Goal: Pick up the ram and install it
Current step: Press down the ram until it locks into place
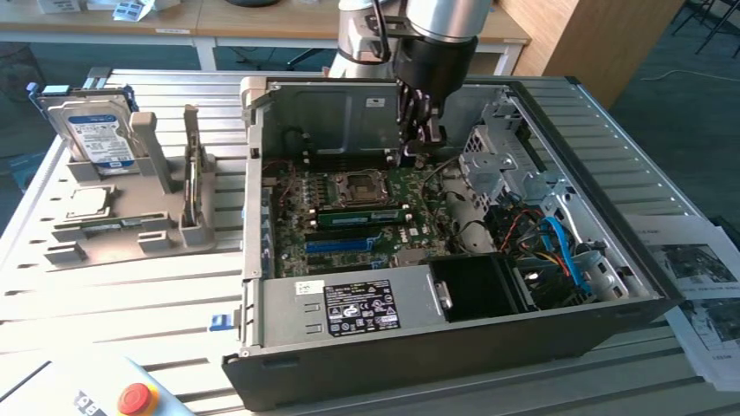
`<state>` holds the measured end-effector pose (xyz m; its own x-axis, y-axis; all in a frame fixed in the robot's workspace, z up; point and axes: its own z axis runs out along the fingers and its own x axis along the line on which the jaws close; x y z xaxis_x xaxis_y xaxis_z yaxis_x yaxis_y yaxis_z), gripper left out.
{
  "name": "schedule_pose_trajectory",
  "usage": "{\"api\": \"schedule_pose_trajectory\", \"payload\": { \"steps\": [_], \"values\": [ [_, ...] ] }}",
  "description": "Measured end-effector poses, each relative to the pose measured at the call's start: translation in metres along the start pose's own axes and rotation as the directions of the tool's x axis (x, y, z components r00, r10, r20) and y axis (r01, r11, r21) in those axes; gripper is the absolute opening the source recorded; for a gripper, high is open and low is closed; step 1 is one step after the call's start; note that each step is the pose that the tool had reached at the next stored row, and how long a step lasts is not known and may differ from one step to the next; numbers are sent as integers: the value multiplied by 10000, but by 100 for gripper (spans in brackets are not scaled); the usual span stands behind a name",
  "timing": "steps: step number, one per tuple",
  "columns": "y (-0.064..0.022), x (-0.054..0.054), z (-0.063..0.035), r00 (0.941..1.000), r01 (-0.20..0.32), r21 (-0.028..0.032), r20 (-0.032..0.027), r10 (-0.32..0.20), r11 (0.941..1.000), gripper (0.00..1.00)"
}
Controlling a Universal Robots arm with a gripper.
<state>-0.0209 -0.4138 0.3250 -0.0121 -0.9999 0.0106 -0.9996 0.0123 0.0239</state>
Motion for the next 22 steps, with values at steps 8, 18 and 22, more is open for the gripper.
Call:
{"api": "schedule_pose_trajectory", "payload": {
  "steps": [8, 18, 22],
  "values": [
    [-3, 0, 126, 10000, 1, -1, -2, -1, 10000, 10],
    [-7, -2, 306, 10000, 1, -1, -3, -1, 10000, 10],
    [-9, -3, 363, 10000, 0, -1, -2, 0, 10000, 10]
  ]
}}
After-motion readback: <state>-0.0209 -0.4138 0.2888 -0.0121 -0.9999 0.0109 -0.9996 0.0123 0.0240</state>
